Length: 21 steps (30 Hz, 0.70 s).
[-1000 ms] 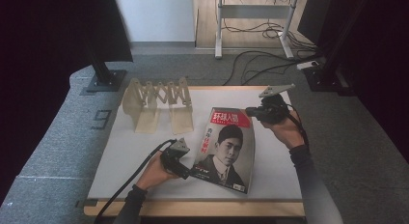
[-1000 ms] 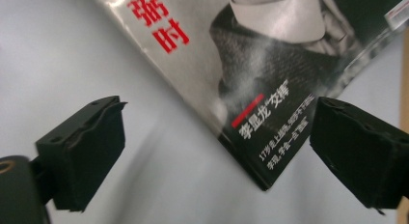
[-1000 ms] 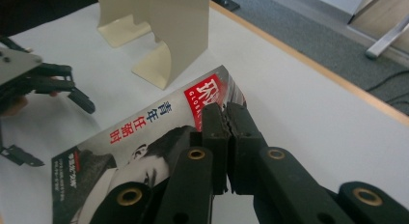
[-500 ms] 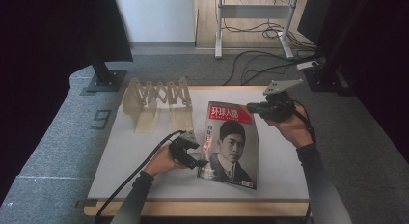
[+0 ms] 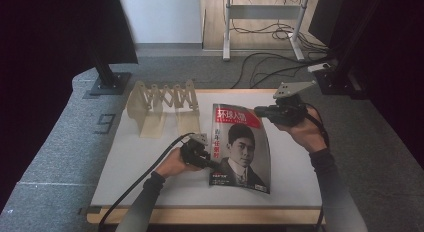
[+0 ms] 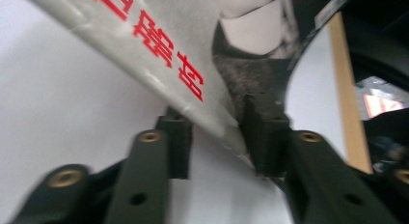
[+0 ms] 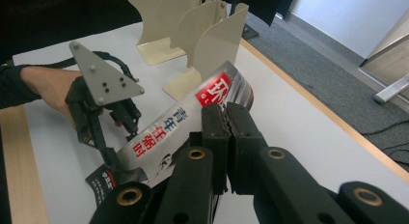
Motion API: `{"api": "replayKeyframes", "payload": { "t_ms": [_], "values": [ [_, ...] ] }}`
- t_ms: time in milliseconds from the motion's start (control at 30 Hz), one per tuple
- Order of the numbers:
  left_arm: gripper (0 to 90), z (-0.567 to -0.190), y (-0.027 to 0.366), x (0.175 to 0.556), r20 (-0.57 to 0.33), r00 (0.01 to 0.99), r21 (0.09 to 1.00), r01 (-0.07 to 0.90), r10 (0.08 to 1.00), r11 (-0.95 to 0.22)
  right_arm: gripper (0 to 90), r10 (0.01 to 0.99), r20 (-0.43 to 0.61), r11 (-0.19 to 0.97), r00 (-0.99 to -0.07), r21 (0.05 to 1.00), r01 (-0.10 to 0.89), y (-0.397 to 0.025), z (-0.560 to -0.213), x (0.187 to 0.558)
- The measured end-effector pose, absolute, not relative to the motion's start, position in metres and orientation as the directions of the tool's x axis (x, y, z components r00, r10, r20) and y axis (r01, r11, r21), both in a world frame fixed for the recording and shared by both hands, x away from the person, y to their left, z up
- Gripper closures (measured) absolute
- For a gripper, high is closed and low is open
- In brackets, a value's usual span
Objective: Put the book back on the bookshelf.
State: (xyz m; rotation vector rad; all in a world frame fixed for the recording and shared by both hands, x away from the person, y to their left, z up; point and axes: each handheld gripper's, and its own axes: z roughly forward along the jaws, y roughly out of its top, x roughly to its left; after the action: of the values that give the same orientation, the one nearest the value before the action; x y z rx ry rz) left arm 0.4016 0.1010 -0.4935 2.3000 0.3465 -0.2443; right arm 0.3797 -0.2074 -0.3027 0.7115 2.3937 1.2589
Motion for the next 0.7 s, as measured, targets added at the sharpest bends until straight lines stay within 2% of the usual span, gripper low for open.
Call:
{"api": "replayKeyframes", "payload": {
  "t_ms": [200,233,333,367,400,600,700],
  "values": [
    [76.4,-0.483,0.103,0.396,-0.217,0.963,0.696,0.267,0.158,-0.667,85.9,0.591,-0.084,0.486,-0.802,0.831,0.271,-0.212,-0.299,0.38],
    [77.9,-0.477,0.105,0.395,-0.175,0.967,0.711,0.253,0.183,-0.656,85.8,0.601,-0.086,0.475,-0.794,0.838,0.269,-0.216,-0.296,0.38],
    [80.7,-0.471,0.11,0.396,-0.143,0.969,0.731,0.241,0.203,-0.638,85.8,0.611,-0.087,0.457,-0.787,0.85,0.26,-0.22,-0.292,0.378],
    [84.1,-0.464,0.114,0.396,-0.09,0.97,0.746,0.217,0.227,-0.629,85.9,0.617,-0.097,0.44,-0.781,0.865,0.241,-0.225,-0.287,0.376],
    [84.9,-0.464,0.114,0.396,-0.09,0.97,0.746,0.217,0.227,-0.629,85.9,0.617,-0.097,0.44,-0.781,0.865,0.241,-0.225,-0.287,0.376],
    [86.7,-0.461,0.117,0.389,0.023,0.967,0.748,0.151,0.252,-0.647,86.0,0.626,-0.105,0.423,-0.772,0.878,0.224,-0.231,-0.282,0.371],
    [86.1,-0.468,0.117,0.386,0.017,0.971,0.74,0.148,0.238,-0.656,85.9,0.621,-0.104,0.429,-0.777,0.875,0.226,-0.232,-0.29,0.371]
  ]
}}
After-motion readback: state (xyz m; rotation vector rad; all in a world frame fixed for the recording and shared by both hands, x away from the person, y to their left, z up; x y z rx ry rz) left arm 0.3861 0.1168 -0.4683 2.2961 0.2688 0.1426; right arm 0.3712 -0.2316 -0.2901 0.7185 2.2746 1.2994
